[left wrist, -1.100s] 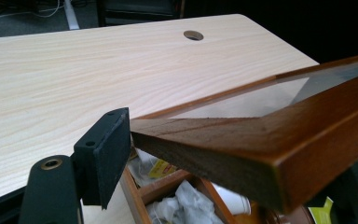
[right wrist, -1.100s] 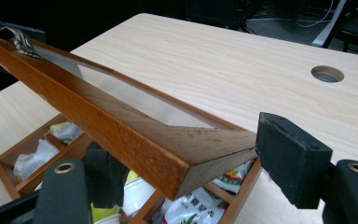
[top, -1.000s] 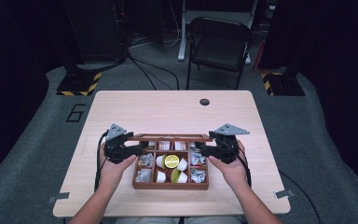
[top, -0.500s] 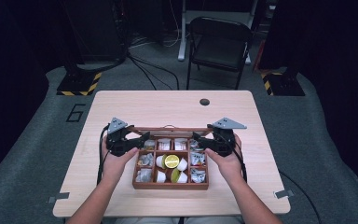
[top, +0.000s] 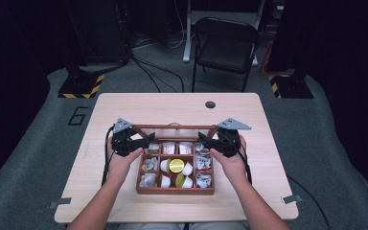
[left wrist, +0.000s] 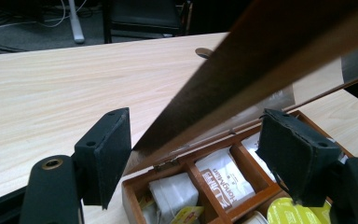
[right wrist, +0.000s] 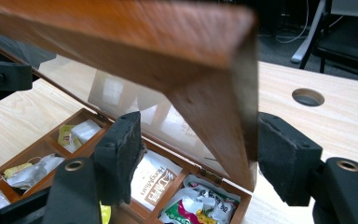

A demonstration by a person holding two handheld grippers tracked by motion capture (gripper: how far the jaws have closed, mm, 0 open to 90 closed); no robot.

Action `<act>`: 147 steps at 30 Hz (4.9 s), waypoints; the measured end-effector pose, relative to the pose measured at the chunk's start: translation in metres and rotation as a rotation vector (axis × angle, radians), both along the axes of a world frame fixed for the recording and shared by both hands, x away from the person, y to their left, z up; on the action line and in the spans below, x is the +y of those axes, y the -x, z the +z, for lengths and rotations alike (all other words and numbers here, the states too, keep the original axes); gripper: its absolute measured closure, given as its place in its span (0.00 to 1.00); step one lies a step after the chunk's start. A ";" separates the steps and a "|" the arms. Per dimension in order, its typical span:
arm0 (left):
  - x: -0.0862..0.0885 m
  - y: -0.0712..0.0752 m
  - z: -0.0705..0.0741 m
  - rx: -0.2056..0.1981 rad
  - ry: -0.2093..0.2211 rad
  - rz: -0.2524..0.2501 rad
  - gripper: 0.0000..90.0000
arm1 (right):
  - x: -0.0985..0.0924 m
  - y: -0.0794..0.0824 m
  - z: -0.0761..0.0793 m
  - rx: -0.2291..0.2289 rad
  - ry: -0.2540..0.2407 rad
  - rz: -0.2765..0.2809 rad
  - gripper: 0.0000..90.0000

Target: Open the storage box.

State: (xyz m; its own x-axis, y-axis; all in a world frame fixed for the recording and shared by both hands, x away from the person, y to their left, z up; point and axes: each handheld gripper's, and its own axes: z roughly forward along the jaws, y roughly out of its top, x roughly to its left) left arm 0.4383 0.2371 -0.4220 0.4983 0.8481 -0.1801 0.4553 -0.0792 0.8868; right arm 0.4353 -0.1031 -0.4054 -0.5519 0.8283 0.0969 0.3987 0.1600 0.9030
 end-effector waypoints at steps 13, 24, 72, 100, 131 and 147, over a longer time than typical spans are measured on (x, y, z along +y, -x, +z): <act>0.000 -0.009 -0.006 -0.024 -0.016 -0.029 0.29 | -0.003 -0.014 -0.021 0.044 -0.026 -0.023 0.39; -0.002 -0.018 -0.011 -0.040 0.011 -0.003 0.31 | -0.005 -0.021 -0.022 0.026 -0.038 -0.031 0.45; -0.005 -0.042 -0.040 0.016 -0.049 -0.030 0.35 | 0.000 -0.039 -0.049 0.073 0.017 -0.053 0.45; -0.001 -0.051 -0.047 0.036 -0.009 -0.045 0.37 | -0.007 -0.054 -0.066 0.105 -0.064 -0.029 0.47; -0.001 -0.061 -0.053 0.037 0.011 0.009 0.46 | -0.002 -0.073 -0.061 0.120 -0.005 -0.019 0.52; 0.001 -0.071 -0.056 0.080 0.009 0.013 0.46 | -0.003 -0.084 -0.064 0.167 -0.049 -0.028 0.53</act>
